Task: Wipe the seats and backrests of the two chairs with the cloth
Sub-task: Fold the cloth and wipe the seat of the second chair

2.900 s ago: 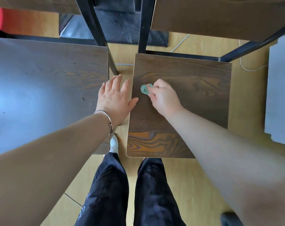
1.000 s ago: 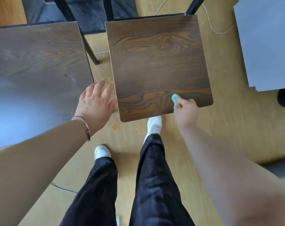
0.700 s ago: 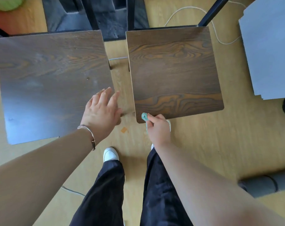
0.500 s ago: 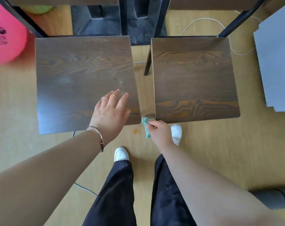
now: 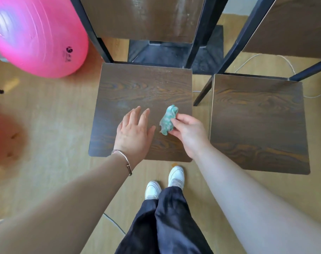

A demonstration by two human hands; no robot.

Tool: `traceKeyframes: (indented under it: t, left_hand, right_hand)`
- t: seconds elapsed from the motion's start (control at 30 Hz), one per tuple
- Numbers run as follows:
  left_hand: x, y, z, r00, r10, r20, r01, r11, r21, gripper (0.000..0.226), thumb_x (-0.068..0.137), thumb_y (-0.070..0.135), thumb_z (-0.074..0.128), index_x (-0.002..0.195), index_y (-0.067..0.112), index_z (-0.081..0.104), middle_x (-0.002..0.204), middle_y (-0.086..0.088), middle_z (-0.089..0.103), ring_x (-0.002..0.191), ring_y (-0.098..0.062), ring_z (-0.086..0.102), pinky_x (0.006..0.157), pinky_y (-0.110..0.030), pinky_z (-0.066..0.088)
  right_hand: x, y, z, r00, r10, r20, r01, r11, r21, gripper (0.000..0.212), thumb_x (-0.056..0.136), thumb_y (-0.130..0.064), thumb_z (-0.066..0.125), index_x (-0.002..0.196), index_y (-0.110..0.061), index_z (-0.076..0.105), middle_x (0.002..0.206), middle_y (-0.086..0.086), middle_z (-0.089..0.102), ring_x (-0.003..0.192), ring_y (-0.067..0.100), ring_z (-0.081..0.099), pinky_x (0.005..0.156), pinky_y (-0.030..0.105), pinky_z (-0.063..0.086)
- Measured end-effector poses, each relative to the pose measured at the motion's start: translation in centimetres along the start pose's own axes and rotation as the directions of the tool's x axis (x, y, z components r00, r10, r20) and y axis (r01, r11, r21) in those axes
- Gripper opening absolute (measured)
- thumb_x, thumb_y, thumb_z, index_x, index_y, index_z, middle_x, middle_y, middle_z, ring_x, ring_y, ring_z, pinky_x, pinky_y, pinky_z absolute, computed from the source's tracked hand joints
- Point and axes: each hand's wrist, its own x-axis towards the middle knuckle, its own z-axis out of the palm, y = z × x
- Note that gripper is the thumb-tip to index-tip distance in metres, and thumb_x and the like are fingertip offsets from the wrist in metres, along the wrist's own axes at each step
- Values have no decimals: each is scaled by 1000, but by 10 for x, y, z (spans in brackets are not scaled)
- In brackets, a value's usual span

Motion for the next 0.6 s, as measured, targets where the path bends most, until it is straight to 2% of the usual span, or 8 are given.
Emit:
traceKeyframes:
  t: [0.07,0.13,0.23,0.3,0.43,0.6]
  left_hand:
    - [7,-2,-8,1000,-25,-9,25,999,-21,55,97,39,48,146,18,37,149,-8,38,136,-31,33,105,-49,37]
    - [12,-4,-14,999,-31,-18,31,999,-25,55,97,40,47,146,18,37,147,-6,39,134,-30,34,105,-48,37]
    - [22,-7,-19,999,-28,-44,26,999,-36,54,97,41,48,145,18,38,144,-5,42,131,-30,37,102,-47,38]
    - [28,-10,-19,998,-42,-47,39,998,-57,53,97,41,48,145,18,39,143,-6,43,130,-30,38,102,-47,38]
    - [38,-21,-17,998,-56,-24,53,994,-100,52,98,38,48,145,18,38,143,-5,43,128,-30,38,100,-46,38]
    - [55,-43,-19,999,-33,40,38,990,-138,49,99,38,44,144,20,39,136,-5,50,122,-29,43,98,-45,40]
  right_hand:
    - [6,-14,10,1000,20,6,-21,1000,13,22,93,-8,65,113,0,66,106,17,71,93,28,72,81,43,60]
    - [9,-23,18,1000,18,2,-18,999,-45,17,93,-13,67,107,-3,68,101,14,73,89,26,73,75,40,62]
    - [16,-30,25,998,-53,-15,48,971,-234,14,92,-22,68,102,-12,72,96,1,72,86,14,69,65,26,60]
    - [22,-31,27,995,-100,-28,87,950,-301,14,92,-25,68,99,-14,73,94,-3,72,84,10,66,62,20,57]
    - [34,-30,36,993,-93,-76,58,923,-381,18,93,-32,66,93,-15,71,92,-2,72,80,15,69,63,22,55]
    - [43,-27,57,993,-113,-44,81,888,-453,21,98,-33,58,100,-15,68,90,-3,72,80,9,70,67,26,59]
